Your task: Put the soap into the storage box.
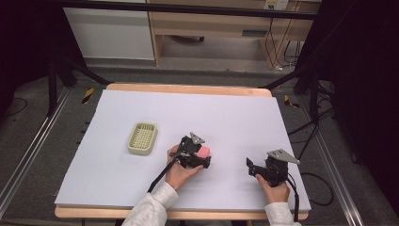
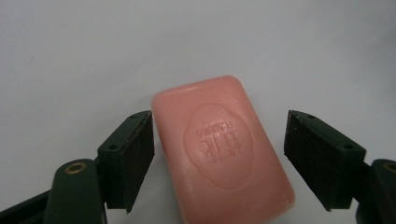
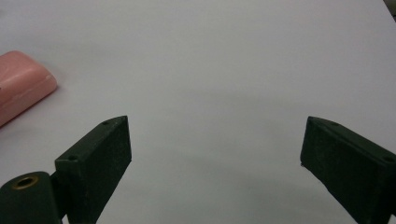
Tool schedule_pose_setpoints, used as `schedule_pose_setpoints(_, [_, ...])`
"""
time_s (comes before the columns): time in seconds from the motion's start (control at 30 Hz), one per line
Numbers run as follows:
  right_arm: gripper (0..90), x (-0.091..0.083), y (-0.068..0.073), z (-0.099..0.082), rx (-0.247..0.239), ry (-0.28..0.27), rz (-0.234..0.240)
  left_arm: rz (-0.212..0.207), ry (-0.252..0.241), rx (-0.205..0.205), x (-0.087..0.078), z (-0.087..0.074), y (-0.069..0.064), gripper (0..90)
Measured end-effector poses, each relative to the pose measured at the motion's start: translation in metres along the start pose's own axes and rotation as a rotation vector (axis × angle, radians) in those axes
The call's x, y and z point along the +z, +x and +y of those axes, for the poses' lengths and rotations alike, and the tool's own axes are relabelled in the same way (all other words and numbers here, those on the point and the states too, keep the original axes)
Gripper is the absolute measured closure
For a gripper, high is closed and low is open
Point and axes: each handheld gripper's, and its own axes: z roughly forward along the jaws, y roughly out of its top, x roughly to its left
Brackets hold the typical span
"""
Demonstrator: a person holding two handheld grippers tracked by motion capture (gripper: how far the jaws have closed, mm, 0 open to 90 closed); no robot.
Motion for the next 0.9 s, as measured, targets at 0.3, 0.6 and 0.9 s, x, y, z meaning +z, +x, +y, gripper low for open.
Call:
schedule_pose_setpoints(0.3, [9.0,0.0,-0.0001,0.0,0.001,0.0,0.001,0.006,0.011,-0.026,0.0043,-0.0004,0.0018,26.6])
schedule_pose_setpoints(0.6, [9.0,0.0002,0.0001,0.0001,0.0,0.001,0.001,0.005,0.019,-0.04,0.0061,-0.0003,0.002,27.0])
schedule_pose_setpoints(0.9, [9.0,0.0001,0.0,0.0001,0.0,0.001,0.001,0.004,0.041,-0.044,0.0088,-0.001,0.0006,30.8])
